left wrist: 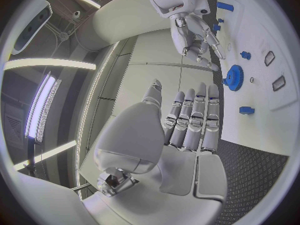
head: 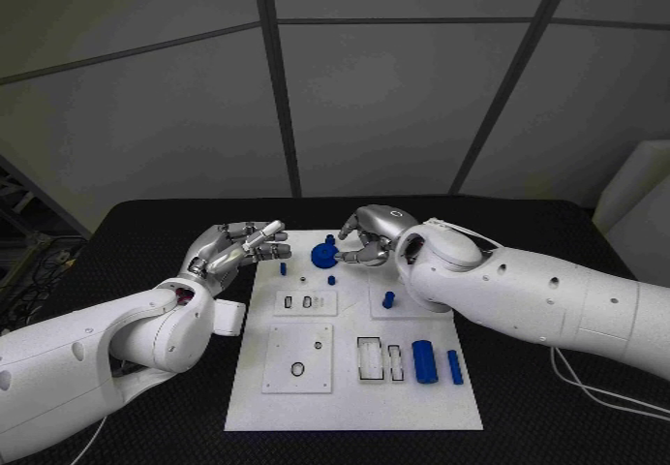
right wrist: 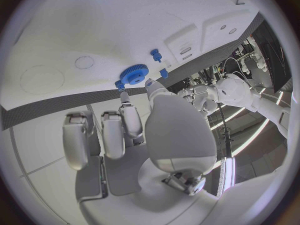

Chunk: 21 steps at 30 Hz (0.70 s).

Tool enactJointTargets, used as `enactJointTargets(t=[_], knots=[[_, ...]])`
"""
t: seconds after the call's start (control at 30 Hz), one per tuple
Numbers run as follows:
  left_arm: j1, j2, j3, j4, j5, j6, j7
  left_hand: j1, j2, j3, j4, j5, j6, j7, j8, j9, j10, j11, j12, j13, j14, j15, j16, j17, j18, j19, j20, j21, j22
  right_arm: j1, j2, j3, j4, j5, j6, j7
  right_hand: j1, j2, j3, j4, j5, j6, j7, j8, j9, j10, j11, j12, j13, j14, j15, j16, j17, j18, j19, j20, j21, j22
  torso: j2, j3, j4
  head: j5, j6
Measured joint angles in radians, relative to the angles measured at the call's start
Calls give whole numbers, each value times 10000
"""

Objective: Assemble the parts on the task board

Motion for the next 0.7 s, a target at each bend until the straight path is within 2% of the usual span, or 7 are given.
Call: enactJointTargets(t=[0.13,0.23,0.37,0.43,0.53,0.7], knots=[[0,-34,0,-36,0,0,0,0,0,0,0,0,0,0,0,0,0,0,-38,0,0,0,0,0,0,0,0,0,-9,1,-901,8,469,551,-376,781,197,-134,0,0,31,0,0,0,-38,-166,17,-317,-83,0,0,-104,-1,0,0,0,0,0,-17,11,-25,-5,33],[0,-74,-1,-53,0,0,0,0,0,0,0,0,0,0,0,0,0,0,-38,0,0,0,0,0,-1,0,0,0,-9,3,-1633,13,706,1101,-433,1307,574,-197,0,0,-285,99,-18,54,-43,-201,-20,-402,-171,0,0,-160,0,-1,0,0,0,-1,-31,18,-47,-5,57],[-1,-84,-1,-69,0,2,0,0,0,0,0,0,0,0,0,1,0,0,-38,0,0,0,0,0,0,0,0,0,-9,7,-2573,20,861,1948,-413,1980,1109,-259,80,-146,-390,355,-59,84,-38,-236,-55,-479,-222,0,0,-160,-1,0,0,0,0,-1,-49,35,-84,-23,70],[-1,-79,-1,-70,0,2,0,0,0,0,0,0,0,0,0,1,0,0,-38,0,0,0,0,0,0,0,0,0,-9,7,-2870,20,899,2250,-389,2237,1369,-307,107,-279,-428,473,-115,85,-25,-236,-55,-480,-234,0,0,-161,-1,-1,0,0,0,-1,-59,47,-99,-76,84],[-1,-57,-1,-74,0,5,0,0,0,0,0,0,0,0,0,1,0,0,-38,0,0,0,0,0,0,0,0,0,-8,8,-3213,20,835,2642,-349,2613,1615,-347,124,-404,-428,570,-113,85,-24,-236,-55,-520,-247,0,0,-198,-1,0,0,0,0,-1,-70,65,-120,-145,102],[-1,-10,-1,-106,0,13,0,0,0,0,0,0,0,0,0,1,0,0,-38,0,0,0,0,0,-1,0,0,0,-8,4,-3331,18,455,3037,-309,3031,1774,-379,134,-496,-428,569,-112,85,-24,-236,-55,-520,-259,0,0,-197,-1,0,0,-1,0,-1,-70,92,-137,-244,124]])
